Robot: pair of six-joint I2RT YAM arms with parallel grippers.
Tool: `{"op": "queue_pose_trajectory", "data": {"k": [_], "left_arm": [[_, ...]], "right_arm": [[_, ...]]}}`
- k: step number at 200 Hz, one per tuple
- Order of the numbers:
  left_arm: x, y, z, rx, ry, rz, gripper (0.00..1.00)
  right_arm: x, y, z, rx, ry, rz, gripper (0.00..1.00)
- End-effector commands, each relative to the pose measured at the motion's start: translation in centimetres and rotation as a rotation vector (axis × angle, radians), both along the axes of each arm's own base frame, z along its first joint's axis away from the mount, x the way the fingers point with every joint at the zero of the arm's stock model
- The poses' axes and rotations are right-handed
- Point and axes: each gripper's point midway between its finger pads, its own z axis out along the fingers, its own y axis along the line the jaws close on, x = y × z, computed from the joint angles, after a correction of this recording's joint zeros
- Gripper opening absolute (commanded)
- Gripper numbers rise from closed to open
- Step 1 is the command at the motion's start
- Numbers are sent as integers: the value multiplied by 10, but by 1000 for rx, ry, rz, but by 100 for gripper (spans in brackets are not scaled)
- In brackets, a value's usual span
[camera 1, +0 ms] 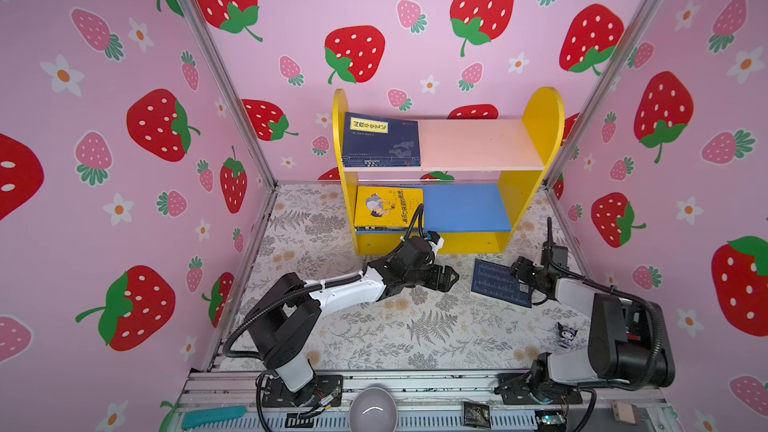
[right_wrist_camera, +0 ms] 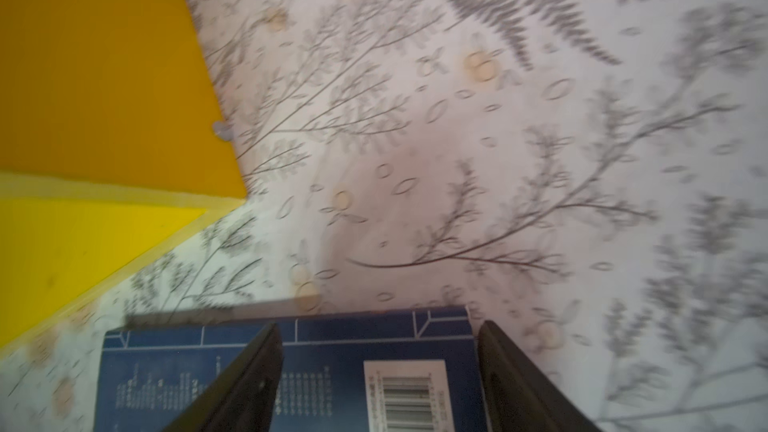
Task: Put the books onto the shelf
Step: 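Move both grippers onto the navy book lying on the table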
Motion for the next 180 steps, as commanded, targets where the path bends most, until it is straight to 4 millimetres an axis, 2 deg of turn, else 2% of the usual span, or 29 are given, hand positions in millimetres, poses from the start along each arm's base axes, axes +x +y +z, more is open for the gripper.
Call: {"op": "queue_pose_trajectory", "data": {"k": [1,27,86,118,148,180], "left_arm": [[5,-14,-6,-18,23,40,86],[8,-18,-20,18,30,85,86],[29,-11,-45,79,35,238,86],[32,-6,-59,111,68,287,86],[33,-4,-67,124,110,310,86],[33,-5,-73,73,176,313,85]], "right_arm": [[-9,16,-5,36,44,55,75],[-12,39,-6,57,43,140,74],[-17,90,-14,96,52,270,72],[-24,120,-12,130,47,347,71],[-32,134,-7,209,43,355,70],[-42,128,-13,208,61,322,69]]}}
